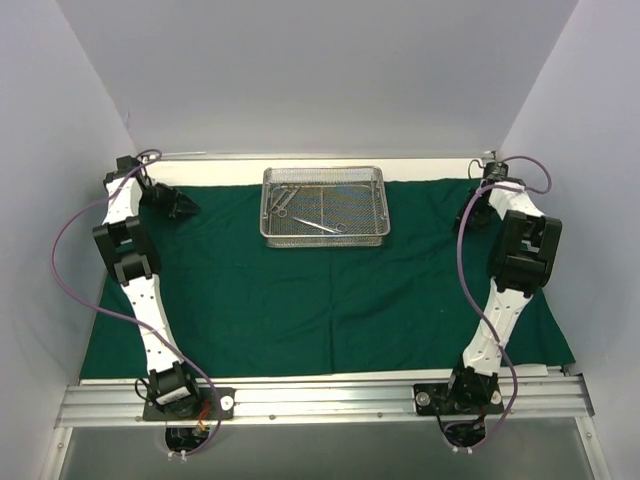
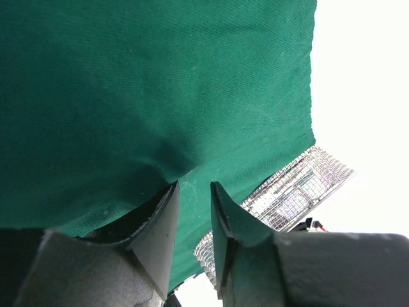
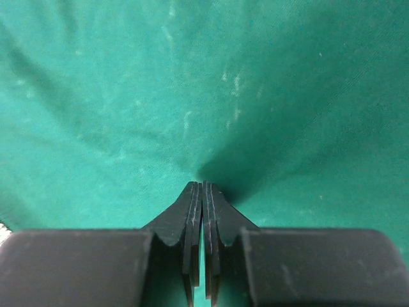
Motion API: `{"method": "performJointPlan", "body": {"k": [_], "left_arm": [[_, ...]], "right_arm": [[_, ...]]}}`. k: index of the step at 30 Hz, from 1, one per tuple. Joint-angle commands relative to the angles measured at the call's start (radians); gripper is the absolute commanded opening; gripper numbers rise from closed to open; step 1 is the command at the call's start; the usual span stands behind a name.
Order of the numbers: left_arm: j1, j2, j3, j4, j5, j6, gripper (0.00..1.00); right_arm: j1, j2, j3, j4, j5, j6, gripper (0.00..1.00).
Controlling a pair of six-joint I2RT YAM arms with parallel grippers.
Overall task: Open and lay out the surgical kit
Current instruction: Smooth out the surgical kit at the center of the board.
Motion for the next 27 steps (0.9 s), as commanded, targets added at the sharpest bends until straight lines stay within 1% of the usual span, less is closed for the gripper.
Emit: {"method": "performJointPlan", "body": {"k": [1,3,5,7,8,9,11,12,13,14,15,16,18,20,23,27], "left_arm": [[0.003,-0.043,0.022,-0.005,-0.02,0.032,0.37],[0.002,-0.083,0.014,-0.012,-0.028,0.042,0.37],[0.0,-0.128,-0.008,-0.021,-0.045,0.049,0.37],[0.0,-0.162,-0.032,-0.03,-0.079,0.065,0.37],[0.0,-0.196,-0.06,-0.036,-0.091,0.072,0.37],[0.0,-0.214,-0.081,-0.038,-0.112,0.085,0.37],[0.0,-0.27,-0.136,-0.019,-0.119,0.094,0.37],[0.0,-0.29,-0.194,-0.015,-0.123,0.1,0.37],[0.0,-0.303,-0.223,0.002,-0.134,0.105,0.37],[0.002,-0.332,-0.248,0.01,-0.135,0.108,0.37],[0.0,-0.343,-0.297,0.017,-0.134,0.114,0.37],[-0.001,-0.351,-0.315,0.025,-0.132,0.118,0.37],[-0.006,-0.363,-0.355,0.024,-0.134,0.135,0.37],[-0.006,-0.37,-0.375,0.021,-0.139,0.144,0.37],[-0.003,-0.374,-0.395,0.018,-0.142,0.161,0.37],[0.0,-0.377,-0.383,-0.001,-0.14,0.181,0.37]], "right_arm": [[0.018,-0.043,0.095,-0.091,0.002,-0.029,0.0],[0.037,-0.05,0.144,-0.122,-0.001,-0.027,0.04],[0.051,-0.063,0.158,-0.147,-0.006,-0.023,0.11],[0.067,-0.096,0.132,-0.16,-0.021,-0.013,0.16],[0.072,-0.112,0.109,-0.159,-0.032,-0.009,0.16],[0.075,-0.148,0.048,-0.156,-0.041,0.008,0.16],[0.075,-0.188,-0.035,-0.13,-0.073,0.029,0.13],[0.072,-0.23,-0.081,-0.118,-0.087,0.051,0.11],[0.069,-0.251,-0.174,-0.086,-0.108,0.06,0.03],[0.064,-0.27,-0.219,-0.069,-0.115,0.069,0.0],[0.063,-0.308,-0.265,-0.053,-0.118,0.076,0.0],[0.06,-0.325,-0.344,-0.033,-0.122,0.088,0.0],[0.055,-0.368,-0.412,-0.018,-0.127,0.094,0.0],[0.052,-0.394,-0.494,-0.004,-0.098,0.096,0.0],[0.035,-0.434,-0.563,0.007,-0.089,0.091,0.0],[0.028,-0.452,-0.601,-0.022,-0.026,0.082,0.0]]}}
